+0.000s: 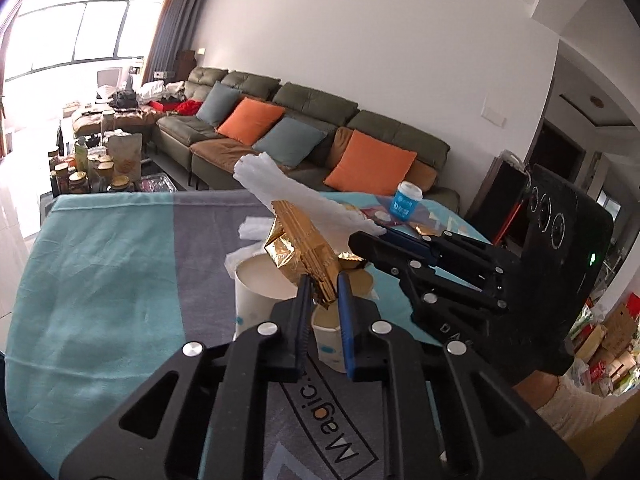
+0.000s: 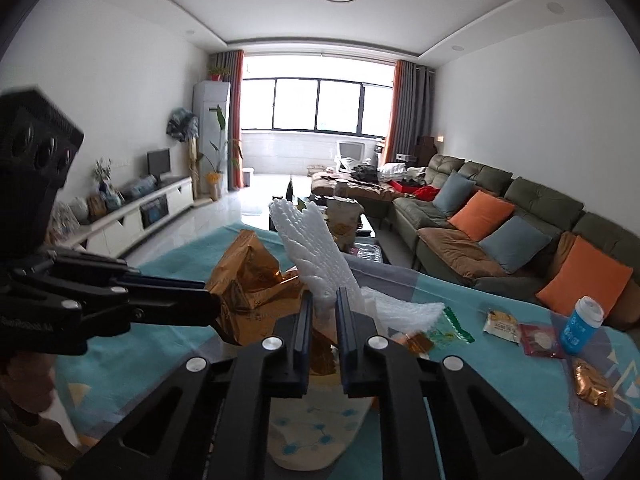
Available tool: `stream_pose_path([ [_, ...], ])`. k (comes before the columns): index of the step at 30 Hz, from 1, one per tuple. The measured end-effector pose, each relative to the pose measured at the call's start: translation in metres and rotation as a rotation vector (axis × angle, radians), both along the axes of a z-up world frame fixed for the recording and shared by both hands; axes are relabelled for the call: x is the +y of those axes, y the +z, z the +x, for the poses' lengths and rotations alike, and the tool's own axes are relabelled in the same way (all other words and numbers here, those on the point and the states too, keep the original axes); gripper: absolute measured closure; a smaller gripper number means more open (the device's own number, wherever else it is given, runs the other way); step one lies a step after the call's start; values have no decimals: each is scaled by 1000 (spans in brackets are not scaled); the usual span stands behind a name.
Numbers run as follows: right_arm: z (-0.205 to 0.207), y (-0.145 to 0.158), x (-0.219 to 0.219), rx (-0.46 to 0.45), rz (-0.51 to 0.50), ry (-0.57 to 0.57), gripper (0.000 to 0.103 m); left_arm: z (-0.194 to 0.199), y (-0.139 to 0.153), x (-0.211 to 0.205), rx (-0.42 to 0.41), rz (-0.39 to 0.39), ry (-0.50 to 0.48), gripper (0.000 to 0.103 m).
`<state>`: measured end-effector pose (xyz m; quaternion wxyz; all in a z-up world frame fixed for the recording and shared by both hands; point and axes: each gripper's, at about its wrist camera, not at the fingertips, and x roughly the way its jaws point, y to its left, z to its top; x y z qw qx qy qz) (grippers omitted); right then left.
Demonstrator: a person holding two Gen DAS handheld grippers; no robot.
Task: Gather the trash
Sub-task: 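Grasp the gold foil wrapper with the left tool while the right tool grasps the white foam sleeve, then carry both items over the teal bin and open both tools to drop them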
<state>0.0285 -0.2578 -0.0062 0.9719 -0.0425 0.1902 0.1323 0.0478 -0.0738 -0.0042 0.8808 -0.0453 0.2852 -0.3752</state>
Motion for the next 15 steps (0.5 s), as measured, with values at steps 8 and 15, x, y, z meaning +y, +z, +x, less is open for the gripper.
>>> stream_pose_path([
  [8,-3,29,0,-22,109,75,94,-10,17,49,-34,-60,61,90],
  [15,3,37,38,12,168,196,94,-25,29,115,-67,-74,194,90],
])
